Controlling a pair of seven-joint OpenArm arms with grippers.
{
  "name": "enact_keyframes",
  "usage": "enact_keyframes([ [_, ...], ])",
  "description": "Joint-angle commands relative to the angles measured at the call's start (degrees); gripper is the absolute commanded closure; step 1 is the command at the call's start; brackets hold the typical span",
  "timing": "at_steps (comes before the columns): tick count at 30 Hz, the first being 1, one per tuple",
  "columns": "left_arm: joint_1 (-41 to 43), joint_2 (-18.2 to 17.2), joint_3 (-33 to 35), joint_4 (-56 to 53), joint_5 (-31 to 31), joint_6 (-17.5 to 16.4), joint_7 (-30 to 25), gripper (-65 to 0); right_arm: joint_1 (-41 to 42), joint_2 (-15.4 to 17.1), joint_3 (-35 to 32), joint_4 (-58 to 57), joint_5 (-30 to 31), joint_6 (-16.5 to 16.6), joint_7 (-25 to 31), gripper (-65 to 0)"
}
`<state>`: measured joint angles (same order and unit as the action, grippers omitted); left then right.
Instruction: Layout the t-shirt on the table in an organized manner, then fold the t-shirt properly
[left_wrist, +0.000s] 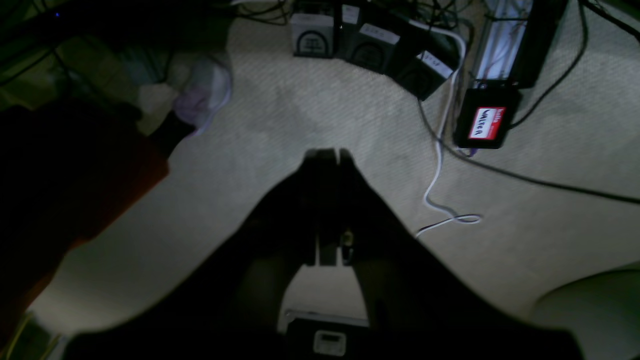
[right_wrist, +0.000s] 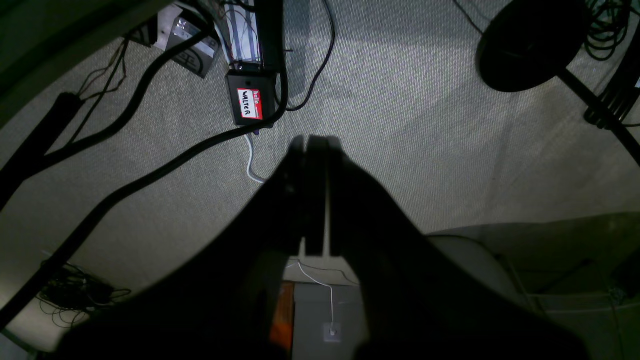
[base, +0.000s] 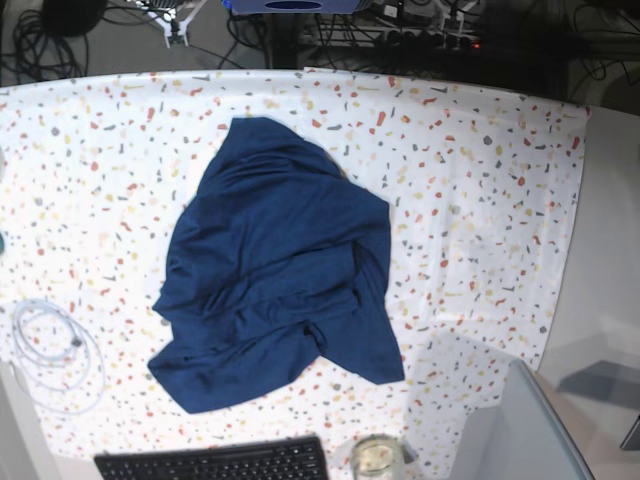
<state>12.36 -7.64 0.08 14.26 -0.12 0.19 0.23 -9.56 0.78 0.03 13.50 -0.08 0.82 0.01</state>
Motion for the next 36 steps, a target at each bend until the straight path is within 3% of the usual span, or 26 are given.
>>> enact_keyframes([
  [1,0.08,0.12,0.14,0.11,-0.10,0.12,-0.27,0.0,-0.42,0.06,0.19,-0.09,0.12,-0.69,0.12,-0.3],
  [13,0.26,0.91,0.14,0.20,-0.19,0.12,-0.45,0.0,-1.12,0.15,0.19,-0.18,0.12,-0.69,0.12,-0.3],
  [19,1.40,0.91,0.14,0.11,-0.19,0.12,-5.99,0.0,-1.47,0.67,0.19,-0.18,0.03,-0.69,0.03,-0.3],
  [28,2.54,1.79,0.23,0.20,0.43,0.12,-5.72,0.0,-3.49,1.38,0.19,0.44,0.21,-0.60,-0.14,-0.3],
  [36,5.79,1.79,0.14,1.17,0.43,0.12,-6.08,0.0,-11.14,1.29,0.27,11.07,0.21,-0.60,-1.55,-0.3],
])
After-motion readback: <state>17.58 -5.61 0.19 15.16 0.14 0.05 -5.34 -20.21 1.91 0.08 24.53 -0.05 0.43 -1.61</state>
